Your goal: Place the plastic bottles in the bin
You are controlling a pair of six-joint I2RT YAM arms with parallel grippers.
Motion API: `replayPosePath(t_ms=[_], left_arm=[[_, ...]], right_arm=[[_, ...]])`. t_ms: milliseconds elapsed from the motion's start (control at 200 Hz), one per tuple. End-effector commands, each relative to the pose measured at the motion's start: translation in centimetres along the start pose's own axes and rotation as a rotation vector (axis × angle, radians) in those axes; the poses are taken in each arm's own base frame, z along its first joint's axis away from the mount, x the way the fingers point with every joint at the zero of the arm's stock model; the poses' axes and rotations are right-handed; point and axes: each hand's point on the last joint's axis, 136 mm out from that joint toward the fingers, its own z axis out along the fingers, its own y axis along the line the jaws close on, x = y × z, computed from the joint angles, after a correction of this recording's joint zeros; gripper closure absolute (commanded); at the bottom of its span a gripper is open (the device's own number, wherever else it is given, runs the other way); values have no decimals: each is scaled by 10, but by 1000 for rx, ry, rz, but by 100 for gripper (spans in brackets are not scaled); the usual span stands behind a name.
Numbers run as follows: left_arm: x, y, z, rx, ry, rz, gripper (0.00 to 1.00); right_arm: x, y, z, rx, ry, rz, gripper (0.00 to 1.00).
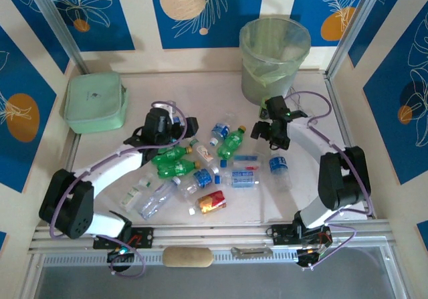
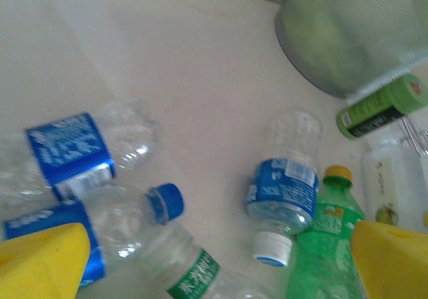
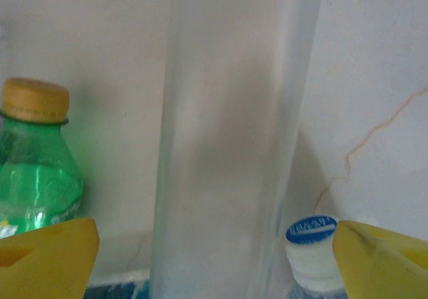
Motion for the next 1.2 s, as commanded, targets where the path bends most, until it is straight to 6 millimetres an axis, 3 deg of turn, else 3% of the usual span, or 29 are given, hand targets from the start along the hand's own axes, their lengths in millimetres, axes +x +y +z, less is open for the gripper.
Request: replayPosePath(t_ms=[0, 120, 265, 610, 855, 1025, 1196], left_arm=[[2, -23, 7, 49, 22, 6, 0], [12, -30, 10, 43, 57, 48, 0], [9, -25, 5, 7, 35, 78, 0], [2, -18, -4, -29, -14, 104, 0], [2, -15, -6, -39, -23, 101, 0], [2, -14, -7, -42, -29, 93, 0], [1, -12, -7, -50, -34, 89, 0]], right_arm=[[-10, -15, 7, 129, -46, 48, 8], [-12, -15, 24, 134, -39, 87, 9], [-13, -11, 40, 124, -29, 106, 10], [-12, -15, 58, 115, -19, 150, 20], [-20, -14, 49, 91, -62, 141, 39], [-30, -14, 31, 55, -108, 149, 42], [-43, -15, -1, -40, -168, 198, 42]])
